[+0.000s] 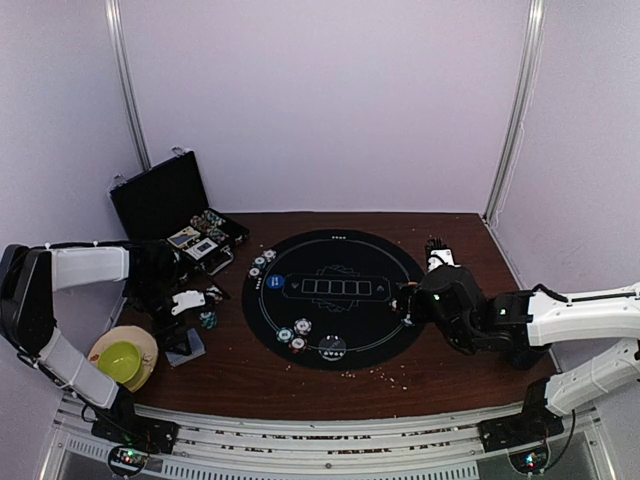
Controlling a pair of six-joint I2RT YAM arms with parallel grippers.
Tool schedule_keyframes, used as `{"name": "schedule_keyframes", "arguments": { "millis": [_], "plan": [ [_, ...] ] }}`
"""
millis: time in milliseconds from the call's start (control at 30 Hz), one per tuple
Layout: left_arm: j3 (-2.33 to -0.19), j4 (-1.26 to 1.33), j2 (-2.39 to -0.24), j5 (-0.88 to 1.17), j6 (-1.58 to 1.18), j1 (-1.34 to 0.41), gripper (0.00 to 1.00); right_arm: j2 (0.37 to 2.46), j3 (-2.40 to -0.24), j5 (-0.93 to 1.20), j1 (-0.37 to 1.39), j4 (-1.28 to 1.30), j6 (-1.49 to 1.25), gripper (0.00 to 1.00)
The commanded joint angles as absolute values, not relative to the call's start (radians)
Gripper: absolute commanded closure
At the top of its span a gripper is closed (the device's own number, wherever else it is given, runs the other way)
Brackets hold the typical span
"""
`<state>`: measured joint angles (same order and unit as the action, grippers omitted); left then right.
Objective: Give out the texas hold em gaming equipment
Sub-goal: Pick up the poker card from the face-down deck piles.
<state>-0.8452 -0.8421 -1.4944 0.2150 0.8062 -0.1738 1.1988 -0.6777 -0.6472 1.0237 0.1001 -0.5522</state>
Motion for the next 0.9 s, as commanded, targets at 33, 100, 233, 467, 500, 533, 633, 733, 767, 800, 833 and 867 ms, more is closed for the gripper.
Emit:
{"name": "schedule_keyframes", "arguments": {
  "millis": [33,100,233,467,500,533,633,733,767,800,833,867],
  "plan": [
    [-0.82,-0.831,-1.503,0.199,0.781,-0.165,0.02,1.204,-0.668,-0.655,1.029,0.092,-0.545,0.0],
    [-0.808,-0.825,-1.5,0.198,0.779,-0.166,0.02,1.206,-0.667,-0.654,1.029,0.091,-0.543,0.0],
    [-0.796,-0.842,-1.495,0.216,0.796,-0.165,0.02,1.207,-0.669,-0.656,1.03,0.09,-0.543,0.0],
    [-0.767,-0.809,-1.506,0.203,0.796,-0.166,0.02,1.21,-0.67,-0.657,1.032,0.089,-0.543,0.0],
    [-0.757,-0.798,-1.511,0.201,0.795,-0.166,0.02,1.21,-0.669,-0.657,1.031,0.089,-0.543,0.0],
    [-0.751,-0.786,-1.516,0.198,0.793,-0.166,0.02,1.212,-0.67,-0.657,1.032,0.089,-0.544,0.0],
    [-0.742,-0.762,-1.529,0.196,0.784,-0.167,0.02,1.215,-0.67,-0.657,1.032,0.087,-0.542,0.0],
    [-0.741,-0.749,-1.535,0.197,0.772,-0.167,0.02,1.22,-0.671,-0.656,1.031,0.087,-0.542,0.0],
    [-0.74,-0.747,-1.536,0.196,0.767,-0.166,0.02,1.22,-0.671,-0.657,1.032,0.088,-0.542,0.0],
    [-0.738,-0.746,-1.534,0.196,0.764,-0.167,0.02,1.221,-0.671,-0.657,1.031,0.088,-0.542,0.0],
    [-0.732,-0.745,-1.531,0.196,0.762,-0.167,0.02,1.221,-0.672,-0.658,1.031,0.087,-0.542,0.0],
    [-0.721,-0.737,-1.523,0.188,0.757,-0.167,0.02,1.221,-0.672,-0.658,1.031,0.087,-0.542,0.0]
  ]
}}
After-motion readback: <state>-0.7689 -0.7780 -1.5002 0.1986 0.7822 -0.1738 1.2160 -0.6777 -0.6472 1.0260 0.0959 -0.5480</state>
